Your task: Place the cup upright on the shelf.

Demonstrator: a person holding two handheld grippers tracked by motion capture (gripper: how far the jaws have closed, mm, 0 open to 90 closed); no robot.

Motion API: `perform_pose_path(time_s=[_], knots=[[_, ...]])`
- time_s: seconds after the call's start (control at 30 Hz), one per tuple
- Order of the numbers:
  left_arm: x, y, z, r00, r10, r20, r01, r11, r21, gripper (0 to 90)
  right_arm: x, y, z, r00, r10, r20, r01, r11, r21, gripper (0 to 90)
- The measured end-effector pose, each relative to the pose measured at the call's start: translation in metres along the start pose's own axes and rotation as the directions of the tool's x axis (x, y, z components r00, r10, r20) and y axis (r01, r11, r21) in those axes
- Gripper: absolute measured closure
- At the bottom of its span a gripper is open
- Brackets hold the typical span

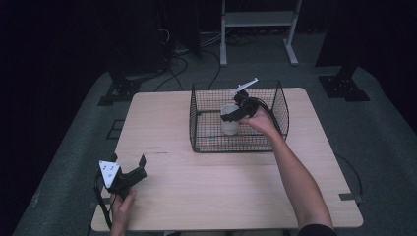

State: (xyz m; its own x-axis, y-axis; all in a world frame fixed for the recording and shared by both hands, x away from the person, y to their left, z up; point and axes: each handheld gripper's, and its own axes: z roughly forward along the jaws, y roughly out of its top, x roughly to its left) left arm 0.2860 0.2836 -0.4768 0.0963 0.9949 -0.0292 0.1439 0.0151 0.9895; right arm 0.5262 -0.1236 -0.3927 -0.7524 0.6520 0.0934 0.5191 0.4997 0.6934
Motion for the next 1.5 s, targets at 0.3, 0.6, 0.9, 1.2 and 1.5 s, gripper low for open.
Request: perform_pose_path(time_s=[0.3, 0.6, 0.9, 1.2, 1.5], knots=[[0.0, 0.0, 0.0, 1.0, -0.003, 0.003, 0.003, 1.0, -0.002, 0.0, -0.001, 0.005, -0.008, 0.9997, 0.022, 0.001, -0.022, 0.999, -0.048, 13.2], [0.0, 0.0, -0.001, 1.0, 0.001, 0.001, -0.001, 1.0, -0.001, 0.0, 0.0, 0.009, -0.026, 0.9988, 0.043, -0.024, -0.045, 0.993, -0.109, 13.0], [0.0, 0.0, -0.001, 1.0, 0.001, 0.002, -0.001, 1.0, -0.001, 0.0, 0.006, 0.006, -0.044, 0.9983, 0.037, -0.046, -0.043, 0.987, -0.153, 13.0], [0.0, 0.0, -0.001, 1.0, -0.001, 0.003, 0.001, 1.0, -0.001, 0.0, 0.009, 0.005, -0.053, 0.9983, 0.021, -0.054, -0.029, 0.988, -0.154, 13.0], [0.0, 0.0, -0.001, 1.0, 0.003, 0.003, -0.003, 1.0, -0.001, 0.0, 0.015, -0.002, -0.065, 0.9972, 0.004, -0.075, -0.017, 0.985, -0.174, 13.0]])
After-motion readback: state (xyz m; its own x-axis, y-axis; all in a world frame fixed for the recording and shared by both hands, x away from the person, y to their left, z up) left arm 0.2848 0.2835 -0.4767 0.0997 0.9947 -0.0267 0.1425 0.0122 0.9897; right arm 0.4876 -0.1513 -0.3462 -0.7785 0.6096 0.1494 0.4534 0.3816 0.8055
